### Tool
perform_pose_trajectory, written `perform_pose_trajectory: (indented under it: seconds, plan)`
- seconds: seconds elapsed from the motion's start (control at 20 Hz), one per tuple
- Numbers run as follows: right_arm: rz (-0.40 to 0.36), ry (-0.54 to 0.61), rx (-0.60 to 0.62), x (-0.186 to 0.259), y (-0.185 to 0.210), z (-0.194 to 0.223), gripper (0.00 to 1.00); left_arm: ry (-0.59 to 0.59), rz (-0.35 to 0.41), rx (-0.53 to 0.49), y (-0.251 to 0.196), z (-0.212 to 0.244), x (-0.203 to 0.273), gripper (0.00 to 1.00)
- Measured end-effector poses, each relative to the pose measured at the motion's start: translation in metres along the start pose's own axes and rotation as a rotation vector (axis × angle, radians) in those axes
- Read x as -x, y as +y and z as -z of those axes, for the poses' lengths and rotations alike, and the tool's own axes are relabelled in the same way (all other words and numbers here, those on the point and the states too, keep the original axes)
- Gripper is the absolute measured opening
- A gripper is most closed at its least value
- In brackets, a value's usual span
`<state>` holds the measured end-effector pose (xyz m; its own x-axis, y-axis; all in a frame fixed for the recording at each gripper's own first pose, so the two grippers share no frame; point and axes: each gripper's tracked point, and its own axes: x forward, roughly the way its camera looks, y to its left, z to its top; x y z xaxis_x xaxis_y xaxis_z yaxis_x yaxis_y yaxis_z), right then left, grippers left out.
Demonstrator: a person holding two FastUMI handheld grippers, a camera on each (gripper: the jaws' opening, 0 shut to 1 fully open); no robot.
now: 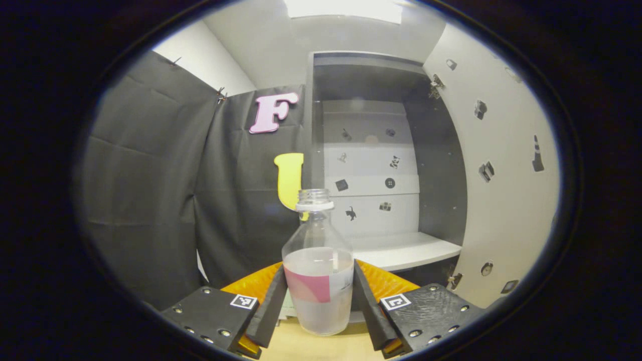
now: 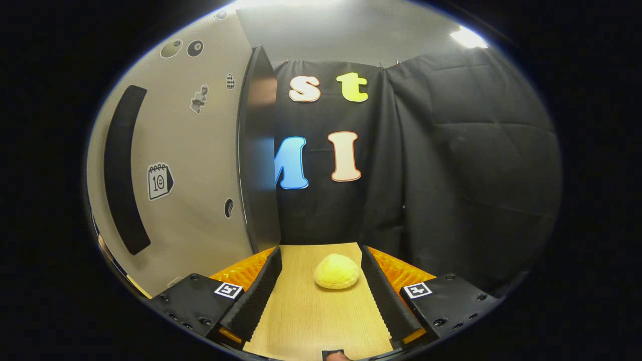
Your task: Open the cabinet door with the right hand, grasp the bottle in the cabinet with the left hand and place it on the coaster, then close the cabinet door with the right hand.
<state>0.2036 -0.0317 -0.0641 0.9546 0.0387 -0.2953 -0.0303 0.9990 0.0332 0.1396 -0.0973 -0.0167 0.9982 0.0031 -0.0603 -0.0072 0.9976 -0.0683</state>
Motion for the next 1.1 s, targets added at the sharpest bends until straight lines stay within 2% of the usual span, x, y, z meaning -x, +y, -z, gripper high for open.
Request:
perform_pose_trajectory:
  seconds: [0.05,0.1,0.35,0.4,0.55,0.6,0.7,0.75,0.8,0.85,0.95,1.0,1.1]
  plan:
    - [-0.004,-0.012,-0.001,0.002,0.001,-0.002,1.0,0.007,-0.005,0.006,0.002,0.007,0.006,0.72]
    - [-0.007,-0.024,-0.003,0.004,0.002,-0.003,0.97,0.012,-0.007,0.014,0.004,0.014,0.012,0.74]
    - [-0.012,-0.041,0.005,0.013,0.005,-0.005,1.0,0.0,-0.018,0.059,0.014,0.041,0.04,0.71]
    - [-0.011,-0.04,0.01,0.013,0.005,-0.004,0.97,0.001,-0.024,0.068,0.017,0.048,0.044,0.71]
    - [-0.012,-0.033,0.018,0.017,0.007,0.002,0.97,0.026,-0.053,0.094,0.027,0.074,0.056,0.74]
    - [-0.011,-0.027,0.021,0.016,0.008,0.005,1.0,0.037,-0.06,0.104,0.03,0.084,0.06,0.74]
    - [-0.005,-0.021,0.026,0.017,0.008,0.007,0.97,0.048,-0.067,0.12,0.036,0.1,0.071,0.72]
    - [-0.002,-0.024,0.024,0.018,0.008,0.007,1.0,0.051,-0.071,0.12,0.04,0.108,0.076,0.72]
    - [-0.001,-0.028,0.02,0.016,0.009,0.007,0.97,0.057,-0.076,0.117,0.044,0.117,0.082,0.74]
    - [0.0,-0.032,0.016,0.017,0.01,0.007,1.0,0.07,-0.082,0.114,0.047,0.128,0.086,0.74]
    - [0.004,-0.031,0.019,0.018,0.012,0.008,0.97,0.094,-0.09,0.117,0.054,0.149,0.095,0.72]
    - [0.009,-0.03,0.024,0.017,0.011,0.01,1.0,0.103,-0.096,0.121,0.057,0.16,0.1,0.77]
    - [0.013,-0.026,0.03,0.018,0.013,0.013,0.97,0.121,-0.106,0.129,0.061,0.181,0.107,0.74]
